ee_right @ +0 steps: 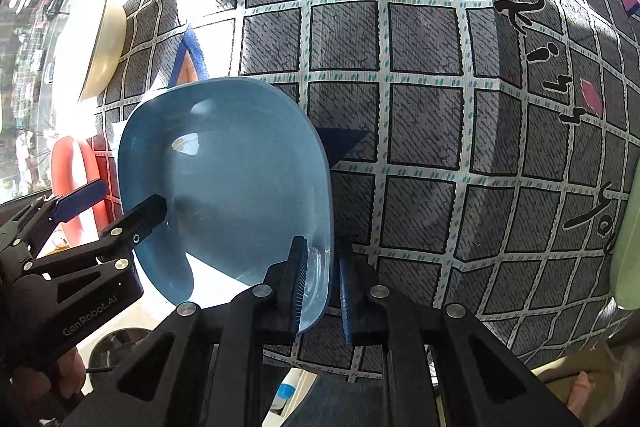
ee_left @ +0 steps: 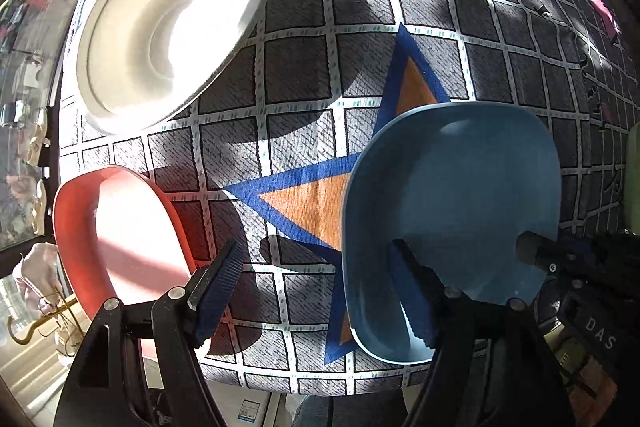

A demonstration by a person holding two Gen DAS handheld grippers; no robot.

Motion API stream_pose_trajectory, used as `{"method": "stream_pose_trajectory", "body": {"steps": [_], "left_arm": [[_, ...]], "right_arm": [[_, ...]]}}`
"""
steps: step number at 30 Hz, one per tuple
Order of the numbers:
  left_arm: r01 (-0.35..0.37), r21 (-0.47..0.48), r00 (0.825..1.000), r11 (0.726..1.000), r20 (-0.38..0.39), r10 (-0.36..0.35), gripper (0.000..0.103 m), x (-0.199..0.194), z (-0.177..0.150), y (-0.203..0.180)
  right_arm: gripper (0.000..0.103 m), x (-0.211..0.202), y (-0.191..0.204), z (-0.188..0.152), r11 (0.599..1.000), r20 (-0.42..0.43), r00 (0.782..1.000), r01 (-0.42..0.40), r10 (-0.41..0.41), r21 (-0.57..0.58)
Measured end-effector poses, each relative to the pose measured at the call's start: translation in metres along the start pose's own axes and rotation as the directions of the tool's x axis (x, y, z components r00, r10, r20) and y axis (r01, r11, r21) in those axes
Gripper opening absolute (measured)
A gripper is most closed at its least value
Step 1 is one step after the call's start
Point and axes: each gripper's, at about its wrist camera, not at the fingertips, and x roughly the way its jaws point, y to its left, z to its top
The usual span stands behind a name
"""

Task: Organize plates and bowls
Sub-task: 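Lift the blue plate and stack it onto the red square plate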

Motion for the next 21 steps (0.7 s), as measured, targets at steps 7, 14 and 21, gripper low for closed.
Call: {"method": "stream_pose_trajectory", "body": {"steps": [7,14,21], "left_arm": [[0.130,0.006,0.991,0.991,0.004,-0.130,0.045,-0.003,-0.022,-0.018],[0.120,0.062,0.993,0.991,-0.004,-0.120,0.042,-0.010,-0.030,-0.018],[0.108,0.064,0.994,0.992,-0.026,-0.107,0.042,-0.007,-0.031,-0.033]], "right_arm": [[0.016,-0.001,0.008,0.002,0.998,-0.006,0.999,0.050,-0.050,-0.044],[0.016,0.002,0.008,-0.008,0.999,-0.033,0.999,0.033,-0.033,-0.008],[0.016,0.011,0.019,-0.022,1.000,-0.069,0.997,0.024,-0.025,-0.016]]}}
